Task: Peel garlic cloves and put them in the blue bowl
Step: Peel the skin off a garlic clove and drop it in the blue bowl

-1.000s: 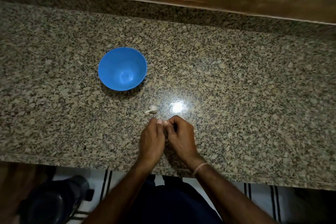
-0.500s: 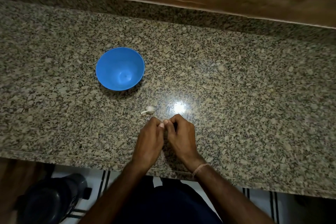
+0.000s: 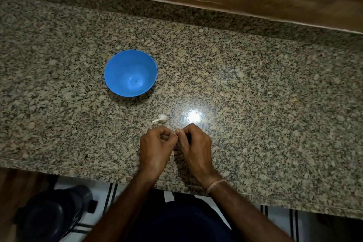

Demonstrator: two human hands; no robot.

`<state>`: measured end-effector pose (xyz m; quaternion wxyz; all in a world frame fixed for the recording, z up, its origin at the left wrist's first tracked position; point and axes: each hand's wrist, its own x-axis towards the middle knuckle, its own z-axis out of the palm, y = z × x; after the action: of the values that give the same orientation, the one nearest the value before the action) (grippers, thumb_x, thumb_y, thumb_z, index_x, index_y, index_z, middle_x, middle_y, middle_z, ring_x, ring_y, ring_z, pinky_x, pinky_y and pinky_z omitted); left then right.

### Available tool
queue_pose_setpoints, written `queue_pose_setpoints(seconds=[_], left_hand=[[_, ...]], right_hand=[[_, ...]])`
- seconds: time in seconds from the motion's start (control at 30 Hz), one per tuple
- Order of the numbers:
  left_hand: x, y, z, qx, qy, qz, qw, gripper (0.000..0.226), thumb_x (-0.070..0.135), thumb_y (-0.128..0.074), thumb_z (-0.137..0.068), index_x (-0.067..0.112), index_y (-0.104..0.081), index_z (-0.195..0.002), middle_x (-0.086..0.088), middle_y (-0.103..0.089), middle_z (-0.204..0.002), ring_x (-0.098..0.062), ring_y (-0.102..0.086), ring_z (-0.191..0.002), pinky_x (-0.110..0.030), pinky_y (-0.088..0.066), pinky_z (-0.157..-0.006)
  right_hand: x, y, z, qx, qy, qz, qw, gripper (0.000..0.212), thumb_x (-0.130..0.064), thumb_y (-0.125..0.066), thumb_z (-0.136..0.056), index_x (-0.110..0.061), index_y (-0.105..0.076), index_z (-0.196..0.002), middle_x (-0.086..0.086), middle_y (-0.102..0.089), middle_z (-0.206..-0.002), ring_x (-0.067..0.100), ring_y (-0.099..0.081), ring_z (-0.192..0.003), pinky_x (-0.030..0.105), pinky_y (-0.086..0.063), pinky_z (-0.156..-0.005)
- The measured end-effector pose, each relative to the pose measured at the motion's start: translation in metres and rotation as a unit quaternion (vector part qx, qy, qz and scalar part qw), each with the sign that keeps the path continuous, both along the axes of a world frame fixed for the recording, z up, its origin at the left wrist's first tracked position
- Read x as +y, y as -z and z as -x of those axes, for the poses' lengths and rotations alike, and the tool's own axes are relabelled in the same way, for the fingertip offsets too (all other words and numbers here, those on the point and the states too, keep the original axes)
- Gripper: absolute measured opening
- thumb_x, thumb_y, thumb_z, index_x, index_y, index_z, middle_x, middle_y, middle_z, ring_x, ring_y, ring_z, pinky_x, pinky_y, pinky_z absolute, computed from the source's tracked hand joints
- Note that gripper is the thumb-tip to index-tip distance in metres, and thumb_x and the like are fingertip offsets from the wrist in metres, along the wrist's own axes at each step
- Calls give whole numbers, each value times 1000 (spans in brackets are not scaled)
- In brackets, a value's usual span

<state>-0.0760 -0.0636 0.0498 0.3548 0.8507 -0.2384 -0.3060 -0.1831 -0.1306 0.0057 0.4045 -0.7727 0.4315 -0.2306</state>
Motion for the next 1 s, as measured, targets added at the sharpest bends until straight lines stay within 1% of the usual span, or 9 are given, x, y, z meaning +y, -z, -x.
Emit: queue_pose_setpoints(seconds=[0.1,0.33,0.47,0.53,0.57,0.63,0.7,0.83,1.0], left_hand=[[1,-1,0,5,-3,10,1000,20,32,-77,-92,18,-76,-78,11,-69,-64,4,-65,-60,-7,-41,-49],[2,-3,-1,42,-11,24,999,21,27,-77,-92,16,-77,-74,8,-68,-58,2,-64,-53,-8,-42,-47],[6,-1,-4,116,-35,47,991,17,15,-73,-94,9,-77,-78,-2,-72,-62,-4,-67,-53,-14,-48,-51],[9,-1,-7,156,-42,54,985,14,12,-72,-94,8,-77,-81,-5,-74,-67,-10,-72,-59,-22,-54,-55],[10,-1,-8,170,-42,59,983,14,11,-71,-95,9,-77,-83,-6,-75,-68,-13,-73,-62,-25,-56,-57],[11,0,-9,179,-45,64,981,14,9,-70,-95,8,-77,-83,-6,-76,-69,-15,-74,-63,-24,-57,-57],[11,2,-9,162,-46,53,984,13,11,-71,-94,11,-76,-81,-4,-75,-67,-13,-72,-60,-22,-55,-56],[10,10,-10,121,-16,19,992,15,18,-73,-92,16,-75,-77,3,-75,-66,-10,-72,-60,-25,-56,-60],[14,17,-8,77,-10,15,997,10,14,-73,-89,23,-71,-87,6,-73,-75,-9,-71,-70,-32,-60,-66]], right_hand=[[1,0,1,-2,-1,8,1000,27,-22,-64,-104,-15,-54,-80,-8,-49,-71,6,-42,-62,18,-30,-56],[5,0,1,6,-18,32,999,27,-22,-62,-105,-19,-51,-81,-13,-44,-74,-1,-40,-63,14,-29,-59],[3,-4,2,-14,-5,-21,1000,28,-21,-65,-104,-14,-57,-78,-8,-52,-67,6,-46,-58,20,-35,-55],[-2,-7,2,-52,12,-123,991,27,-24,-68,-102,-10,-64,-79,-1,-62,-66,10,-56,-58,25,-46,-54],[-3,-10,2,-79,18,-202,976,28,-24,-68,-101,-5,-67,-81,6,-68,-69,16,-63,-61,31,-54,-58],[-4,-16,1,-144,33,-373,916,30,-21,-67,-101,8,-67,-90,15,-73,-76,23,-70,-67,36,-62,-67],[-5,-18,1,-169,43,-471,865,31,-19,-65,-101,11,-67,-95,16,-72,-76,23,-70,-69,32,-60,-69],[-5,-19,1,-171,58,-556,811,26,-24,-67,-99,-3,-71,-85,11,-72,-73,18,-68,-66,22,-57,-64],[-5,-18,2,-154,93,-602,778,21,-21,-70,-98,-5,-71,-85,8,-72,-75,13,-66,-64,20,-59,-64]])
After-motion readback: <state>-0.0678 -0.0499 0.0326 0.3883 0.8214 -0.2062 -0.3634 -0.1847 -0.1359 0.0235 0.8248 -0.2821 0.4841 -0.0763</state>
